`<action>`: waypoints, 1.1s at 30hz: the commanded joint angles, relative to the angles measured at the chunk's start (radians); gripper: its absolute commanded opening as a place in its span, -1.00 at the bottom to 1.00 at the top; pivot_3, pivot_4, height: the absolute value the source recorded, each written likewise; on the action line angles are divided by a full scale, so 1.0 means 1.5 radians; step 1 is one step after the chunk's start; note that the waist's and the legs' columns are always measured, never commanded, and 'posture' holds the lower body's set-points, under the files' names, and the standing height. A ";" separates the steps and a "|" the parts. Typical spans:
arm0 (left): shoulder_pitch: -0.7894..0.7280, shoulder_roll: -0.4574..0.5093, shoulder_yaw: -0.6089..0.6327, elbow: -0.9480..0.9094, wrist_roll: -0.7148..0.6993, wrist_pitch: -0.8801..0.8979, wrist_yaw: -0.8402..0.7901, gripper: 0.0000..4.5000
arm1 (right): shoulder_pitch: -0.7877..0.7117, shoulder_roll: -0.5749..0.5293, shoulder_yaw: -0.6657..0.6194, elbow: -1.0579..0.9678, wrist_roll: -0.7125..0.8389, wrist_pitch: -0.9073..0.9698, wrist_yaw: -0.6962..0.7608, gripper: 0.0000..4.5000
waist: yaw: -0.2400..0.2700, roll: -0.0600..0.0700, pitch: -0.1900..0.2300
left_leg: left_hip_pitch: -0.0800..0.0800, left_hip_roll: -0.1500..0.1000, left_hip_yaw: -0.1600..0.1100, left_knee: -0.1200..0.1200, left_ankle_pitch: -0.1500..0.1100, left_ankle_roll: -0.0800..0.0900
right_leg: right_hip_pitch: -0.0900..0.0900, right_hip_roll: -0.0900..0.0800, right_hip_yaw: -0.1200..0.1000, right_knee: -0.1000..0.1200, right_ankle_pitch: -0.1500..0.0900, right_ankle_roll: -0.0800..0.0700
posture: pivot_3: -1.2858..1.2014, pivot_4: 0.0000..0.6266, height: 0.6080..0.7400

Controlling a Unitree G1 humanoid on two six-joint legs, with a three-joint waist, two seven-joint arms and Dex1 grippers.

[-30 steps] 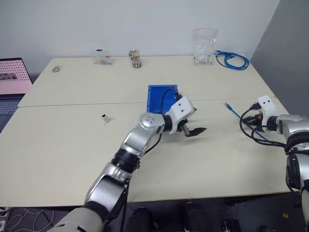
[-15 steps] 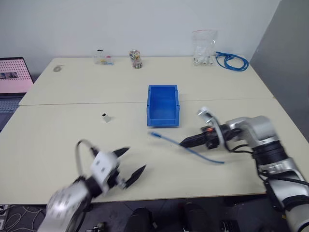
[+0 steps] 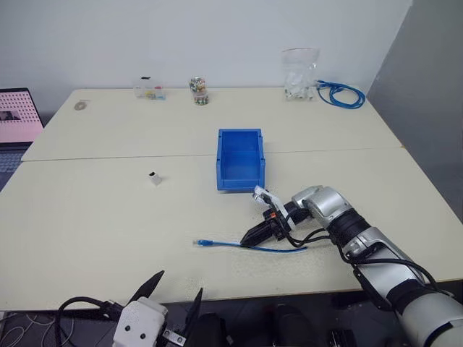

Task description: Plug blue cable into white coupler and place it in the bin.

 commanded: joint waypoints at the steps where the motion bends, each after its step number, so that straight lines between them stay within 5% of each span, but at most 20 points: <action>1: -0.008 0.012 -0.010 -0.049 -0.003 0.037 0.013 1.00 | 0.016 -0.004 -0.006 0.039 -0.020 0.001 0.008 -0.12 | 0.000 0.000 0.000 | 0.000 0.000 0.000 0.000 0.000 0.000 | 0.000 0.000 0.000 0.000 0.000 0.000 | 0.03 -0.52 1.00; 7: -0.103 0.078 0.038 -0.055 -0.049 0.112 -0.014 1.00 | 0.054 -0.080 -0.079 -0.114 0.023 0.075 -0.025 0.47 | 0.004 0.002 0.000 | 0.000 0.000 -0.001 0.000 0.000 0.000 | 0.000 0.000 0.000 0.001 0.000 0.000 | 0.03 -0.52 1.00; 14: -0.348 0.328 0.174 0.091 -0.235 0.154 -0.245 1.00 | 0.176 -0.202 -0.309 -0.579 0.179 0.287 -0.167 0.47 | 0.014 0.006 0.003 | -0.003 -0.001 -0.003 0.000 0.000 0.000 | -0.002 0.000 -0.001 0.001 0.000 0.000 | 0.03 -0.52 1.00; 19: -0.657 0.490 0.099 0.302 -0.315 0.201 -0.472 1.00 | 0.324 -0.284 -0.406 -0.822 0.213 0.297 -0.240 0.47 | 0.017 0.005 0.003 | -0.003 0.000 -0.004 0.000 0.000 0.000 | -0.001 0.001 -0.004 0.002 -0.002 -0.001 | 0.03 -0.52 1.00; 23: -0.846 0.498 -0.029 0.524 -0.244 0.071 -0.650 1.00 | 0.429 -0.306 -0.451 -0.936 0.194 0.253 -0.320 0.47 | 0.017 0.006 0.003 | -0.003 -0.001 -0.002 0.000 0.000 0.000 | -0.001 0.002 -0.005 0.001 -0.002 -0.001 | 0.03 -0.52 1.00; 27: -0.954 0.435 -0.150 0.726 -0.168 -0.065 -0.773 1.00 | 0.522 -0.277 -0.456 -1.048 0.176 0.225 -0.426 0.47 | 0.005 0.005 0.003 | -0.002 -0.001 0.001 0.000 0.000 0.000 | -0.002 0.002 -0.001 0.001 -0.002 0.000 | 0.03 -0.52 1.00; 33: -1.023 0.369 -0.196 0.900 -0.113 -0.208 -0.767 1.00 | 0.601 -0.251 -0.482 -1.103 0.194 0.237 -0.514 0.47 | 0.011 0.002 0.004 | -0.004 -0.001 -0.002 0.001 0.000 0.000 | -0.002 0.003 -0.001 0.002 -0.002 0.000 | 0.03 -0.52 1.00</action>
